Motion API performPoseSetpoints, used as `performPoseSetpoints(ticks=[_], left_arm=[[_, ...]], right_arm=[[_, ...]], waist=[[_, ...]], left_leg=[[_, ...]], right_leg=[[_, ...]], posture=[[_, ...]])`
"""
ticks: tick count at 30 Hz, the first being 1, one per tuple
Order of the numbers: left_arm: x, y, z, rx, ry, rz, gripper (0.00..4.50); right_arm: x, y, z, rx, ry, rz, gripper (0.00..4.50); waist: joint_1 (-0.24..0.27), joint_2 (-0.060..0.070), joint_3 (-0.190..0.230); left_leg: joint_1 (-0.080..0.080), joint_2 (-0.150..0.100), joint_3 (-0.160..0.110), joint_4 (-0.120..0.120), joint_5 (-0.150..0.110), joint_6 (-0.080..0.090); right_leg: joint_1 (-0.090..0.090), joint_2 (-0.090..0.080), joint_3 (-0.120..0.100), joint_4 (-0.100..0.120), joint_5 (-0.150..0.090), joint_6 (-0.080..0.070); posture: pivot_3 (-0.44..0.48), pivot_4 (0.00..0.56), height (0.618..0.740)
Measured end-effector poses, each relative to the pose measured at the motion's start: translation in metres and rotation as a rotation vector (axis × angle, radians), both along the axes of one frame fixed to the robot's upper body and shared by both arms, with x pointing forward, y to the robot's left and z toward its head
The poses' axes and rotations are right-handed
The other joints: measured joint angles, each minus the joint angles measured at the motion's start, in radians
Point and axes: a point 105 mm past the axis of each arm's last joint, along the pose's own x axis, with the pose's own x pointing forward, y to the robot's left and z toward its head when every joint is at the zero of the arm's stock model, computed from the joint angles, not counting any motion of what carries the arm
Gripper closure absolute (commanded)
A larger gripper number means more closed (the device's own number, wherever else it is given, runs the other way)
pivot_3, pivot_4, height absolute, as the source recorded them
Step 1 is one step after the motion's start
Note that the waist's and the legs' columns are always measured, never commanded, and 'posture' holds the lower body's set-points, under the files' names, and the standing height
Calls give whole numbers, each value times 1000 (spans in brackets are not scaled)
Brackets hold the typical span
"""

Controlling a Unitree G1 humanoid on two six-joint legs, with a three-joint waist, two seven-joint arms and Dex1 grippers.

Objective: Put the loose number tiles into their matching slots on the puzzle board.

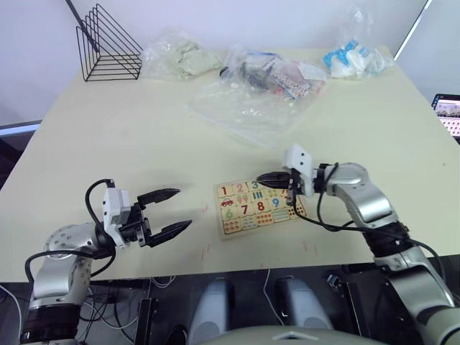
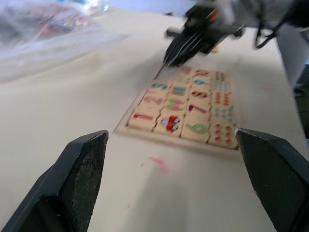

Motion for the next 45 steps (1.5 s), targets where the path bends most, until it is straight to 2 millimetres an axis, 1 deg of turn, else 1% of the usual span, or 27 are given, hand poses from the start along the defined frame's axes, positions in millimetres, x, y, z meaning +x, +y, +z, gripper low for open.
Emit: performPoseSetpoints(ticks=[3, 4, 5, 7, 8, 10, 12, 14, 15, 17, 18, 19, 20, 21, 22, 23, 24, 25, 29, 33, 35, 39, 42, 45], left_arm=[[0, 3, -8, 1, 29, 26, 0], [1, 3, -8, 0, 27, 29, 0], [2, 3, -8, 0, 26, 30, 0], [7, 7, -9, 4, 25, 53, 0], [10, 10, -10, 5, 25, 69, 0], [13, 14, -11, 13, 24, 88, 0], [16, 18, -12, 12, 23, 101, 0], [19, 19, -12, 7, 22, 102, 0], [20, 20, -11, 8, 19, 102, 0], [21, 21, -8, 8, 13, 100, 0], [22, 21, -8, 9, 14, 96, 0], [21, 23, -8, 8, 17, 100, 0], [21, 23, -9, 8, 18, 101, 0], [22, 23, -8, 7, 17, 99, 0], [22, 22, -8, 7, 16, 99, 0], [22, 23, -7, 6, 15, 100, 0], [23, 23, -6, 5, 12, 100, 0], [24, 23, -5, 4, 7, 99, 0], [26, 22, -2, 2, -3, 94, 0], [25, 22, -3, 0, 7, 90, 0], [22, 24, -5, -6, 21, 93, 0], [17, 27, -5, -15, 29, 104, 0], [15, 29, -3, -9, 22, 116, 0], [13, 31, -4, -5, 34, 128, 0]], right_arm=[[-5, -15, -2, 26, 13, -54, 4424], [-7, -21, 0, 54, 2, -85, 4424], [-7, -22, 1, 57, 1, -89, 4424], [-9, -37, 2, 89, -15, -160, 4424], [-11, -49, 2, 105, -24, -209, 4424], [-14, -67, -1, 113, -30, -280, 4424], [-22, -89, -6, 127, -21, -352, 4424], [-28, -101, -7, 143, -31, -390, 4424], [-31, -107, -6, 154, -37, -408, 4192], [-39, -120, -7, 164, -52, -446, 3583], [-45, -131, -6, 176, -62, -475, 3037], [-48, -139, -5, 180, -70, -498, 2866], [-49, -142, -4, 185, -74, -506, 2250], [-54, -150, -3, 200, -84, -522, 1763], [-58, -155, -4, 207, -87, -538, 1499], [-64, -163, -5, 215, -85, -557, 789], [-69, -169, -5, 219, -89, -573, 327], [-73, -173, -5, 221, -95, -584, 150], [-83, -191, -11, 223, -100, -637, 150], [-93, -205, -18, 229, -95, -687, 150], [-100, -209, -23, 230, -88, -706, 150], [-106, -215, -33, 228, -67, -733, 150], [-107, -219, -36, 229, -67, -746, 150], [-105, -222, -38, 233, -70, -756, 150]], waist=[[0, 0, 0], [-1, 0, 0], [0, 0, 0], [3, 0, 0], [6, 0, 0], [8, 0, 0], [14, 0, 0], [15, 0, 0], [16, 0, 0], [19, 0, 0], [20, 0, 0], [20, 0, 0], [20, 0, 0], [20, -1, 0], [20, -1, 0], [20, -1, 0], [20, -1, 0], [20, -1, 0], [20, -1, 0], [20, -1, 0], [20, -1, 0], [20, -1, -1], [20, -1, -1], [20, 0, -1]], left_leg=[[0, 0, 1, 0, 0, 0], [1, 0, 1, 0, 0, 0], [0, 0, 1, 0, 0, 0], [0, 0, 2, 0, 0, 0], [0, 0, 3, 0, 0, 0], [0, -1, 4, 0, 0, 0], [0, -1, 5, 0, 0, 0], [0, 0, 5, 0, 0, 0], [0, 0, 5, 0, 0, 0], [1, 0, 5, 0, 0, 0], [1, 0, 5, 1, 0, 0], [1, 0, 5, 1, 0, 0], [1, 0, 6, 1, 0, 0], [1, 0, 6, 1, 0, 0], [1, 0, 6, 1, 0, 0], [1, 0, 6, 1, 0, 0], [1, 0, 6, 1, 0, 0], [1, 0, 6, 1, 0, 0], [4, 0, 7, 1, 0, 0], [3, 0, 7, 1, 0, 0], [4, 0, 7, 1, 0, 0], [4, 0, 8, 1, 0, 0], [5, 0, 8, 1, 0, 0], [6, 0, 9, 1, 0, 0]], right_leg=[[0, 0, 0, 0, 0, 0], [0, 1, 0, 1, 0, 0], [0, 1, 0, 1, 0, 0], [0, 1, -1, 1, 0, 0], [1, 1, -1, 0, 0, 0], [1, 1, 0, 0, 0, 0], [1, 1, 0, 0, 0, 0], [1, 1, 0, 0, 0, 0], [1, 1, 0, 0, 0, 0], [1, 2, 0, 0, 0, 0], [2, 1, 0, 0, 0, 0], [2, 1, 0, 0, 0, 0], [2, 1, 1, 0, 0, 0], [2, 1, 1, 0, 0, 0], [2, 1, 1, 0, 0, 0], [2, 1, 0, 0, 0, 0], [2, 2, 1, 0, 0, 0], [2, 2, 1, 0, 0, 0], [4, 2, 1, 0, 0, 0], [4, 2, 1, 0, 0, 0], [4, 2, 2, 0, 0, 0], [4, 2, 2, 0, 0, 0], [5, 2, 3, 0, 0, 0], [5, 2, 4, 0, 0, 0]], posture=[[0, 150, 740], [0, 150, 740], [0, 150, 740], [0, 150, 740], [0, 150, 740], [0, 150, 740], [0, 150, 740], [0, 150, 740], [0, 150, 740], [0, 150, 740], [0, 150, 740], [0, 150, 740], [0, 150, 740], [0, 150, 740], [0, 150, 740], [0, 150, 740], [0, 150, 740], [0, 150, 740], [0, 150, 740], [0, 150, 740], [0, 150, 740], [0, 150, 740], [0, 150, 740], [0, 150, 740]])
